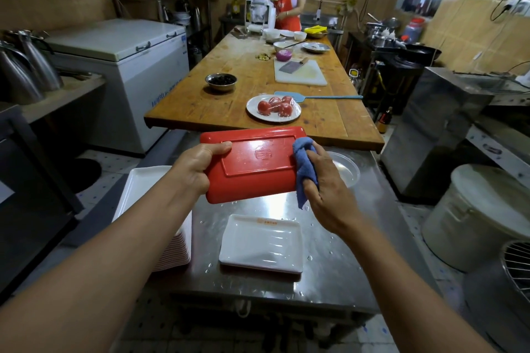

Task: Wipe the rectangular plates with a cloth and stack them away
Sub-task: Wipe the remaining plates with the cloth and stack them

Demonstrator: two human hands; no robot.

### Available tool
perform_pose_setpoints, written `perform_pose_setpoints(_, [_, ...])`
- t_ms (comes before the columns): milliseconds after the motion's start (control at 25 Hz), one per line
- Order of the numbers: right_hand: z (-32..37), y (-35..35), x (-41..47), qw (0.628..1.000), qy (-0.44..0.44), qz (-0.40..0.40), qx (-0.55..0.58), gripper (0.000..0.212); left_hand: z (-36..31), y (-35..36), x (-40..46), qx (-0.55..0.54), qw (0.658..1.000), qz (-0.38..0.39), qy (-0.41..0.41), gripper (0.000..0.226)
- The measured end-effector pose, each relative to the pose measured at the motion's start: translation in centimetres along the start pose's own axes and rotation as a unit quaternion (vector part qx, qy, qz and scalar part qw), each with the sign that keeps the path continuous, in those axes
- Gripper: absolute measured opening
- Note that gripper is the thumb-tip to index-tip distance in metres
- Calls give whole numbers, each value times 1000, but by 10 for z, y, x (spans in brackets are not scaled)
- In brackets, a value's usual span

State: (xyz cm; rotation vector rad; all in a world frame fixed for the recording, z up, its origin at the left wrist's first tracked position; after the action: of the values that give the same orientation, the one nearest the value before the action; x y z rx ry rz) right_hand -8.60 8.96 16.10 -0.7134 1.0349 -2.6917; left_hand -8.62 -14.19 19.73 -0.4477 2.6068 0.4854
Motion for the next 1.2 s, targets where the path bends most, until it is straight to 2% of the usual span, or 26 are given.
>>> perform_pose_setpoints(120, [13,14,0,993,-45,-30,-100,55,3,4,-4,-18,1000,-5,-18,10])
perform_pose_setpoints(200, [24,33,-4,987,-67,-18,-143,56,8,7,-6,-26,999,-9,-23,11])
perform_pose_setpoints(440, [63,81,-10,988,-107,12,-110,56,20,0,-8,-73,996,6,-43,31])
perform_pose_setpoints(640, [67,81,21,988,-85,59,-112,63,27,-22,-14,-75,997,-21,24,45])
perform_pose_setpoints(800, [51,75,39,985,-57,39,-158,65,24,-48,-19,-96,994,-39,36,28])
perform_pose_setpoints(960, [43,79,46,999,31,30,2,33,19,-75,-24,-105,993,-44,33,13])
perform_pose_setpoints(1040, [44,83,49,997,60,24,36,20,19,-89,-26,-110,992,-41,35,12])
perform_pose_setpoints(1200, [48,90,57,992,103,29,72,15,16,-116,-32,-109,991,-53,55,11])
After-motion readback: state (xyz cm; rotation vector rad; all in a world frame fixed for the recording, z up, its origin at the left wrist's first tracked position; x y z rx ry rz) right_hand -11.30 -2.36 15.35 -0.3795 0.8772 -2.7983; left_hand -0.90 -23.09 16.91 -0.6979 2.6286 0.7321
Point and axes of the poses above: each hand's wrist, its own x-axis towards the middle knuckle, its own y-axis out of the palm, z = x × y, the point moved 1 cm from there along x, towards the middle knuckle
